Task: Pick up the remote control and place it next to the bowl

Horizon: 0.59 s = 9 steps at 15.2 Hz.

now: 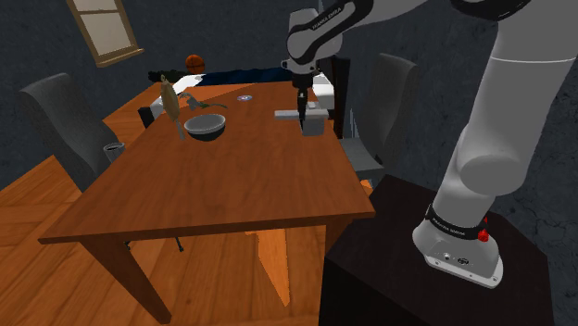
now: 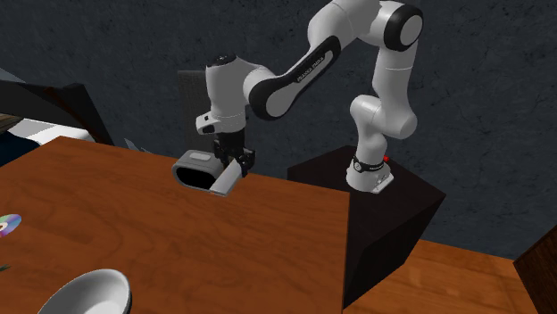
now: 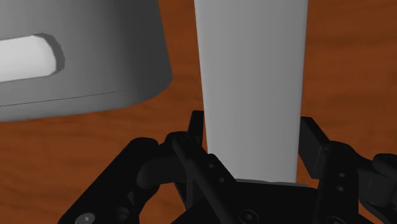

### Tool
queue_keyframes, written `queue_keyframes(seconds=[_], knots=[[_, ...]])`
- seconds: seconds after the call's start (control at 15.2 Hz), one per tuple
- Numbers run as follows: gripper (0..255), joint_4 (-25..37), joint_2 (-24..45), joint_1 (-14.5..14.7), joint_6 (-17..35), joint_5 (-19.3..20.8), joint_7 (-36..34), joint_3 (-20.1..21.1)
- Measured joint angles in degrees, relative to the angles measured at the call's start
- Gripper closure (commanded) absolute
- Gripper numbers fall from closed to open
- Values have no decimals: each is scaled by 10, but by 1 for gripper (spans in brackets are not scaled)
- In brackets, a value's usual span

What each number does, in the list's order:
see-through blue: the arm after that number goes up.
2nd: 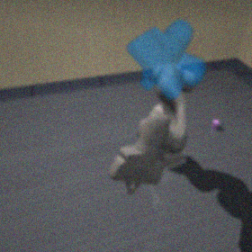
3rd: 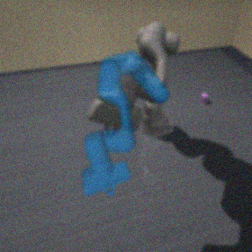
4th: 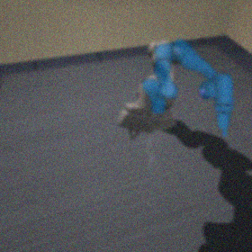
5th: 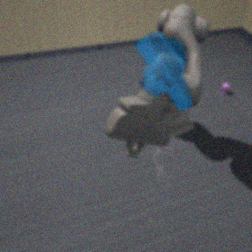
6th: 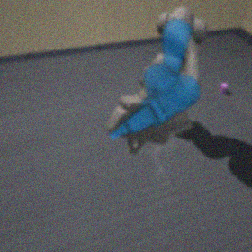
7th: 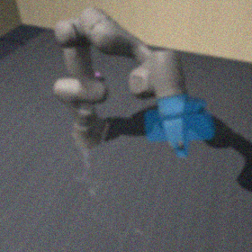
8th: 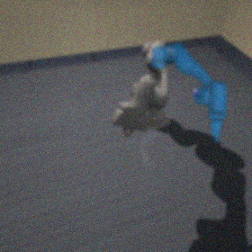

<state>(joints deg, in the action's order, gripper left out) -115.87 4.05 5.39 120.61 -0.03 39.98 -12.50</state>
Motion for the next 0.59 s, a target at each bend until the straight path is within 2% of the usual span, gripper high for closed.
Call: queue_keyframes(seconds=[0.26,0.59], knots=[[255,84,62,14,-23,-12,-24,14],[255,232,167,27,-67,-26,-53,30]])
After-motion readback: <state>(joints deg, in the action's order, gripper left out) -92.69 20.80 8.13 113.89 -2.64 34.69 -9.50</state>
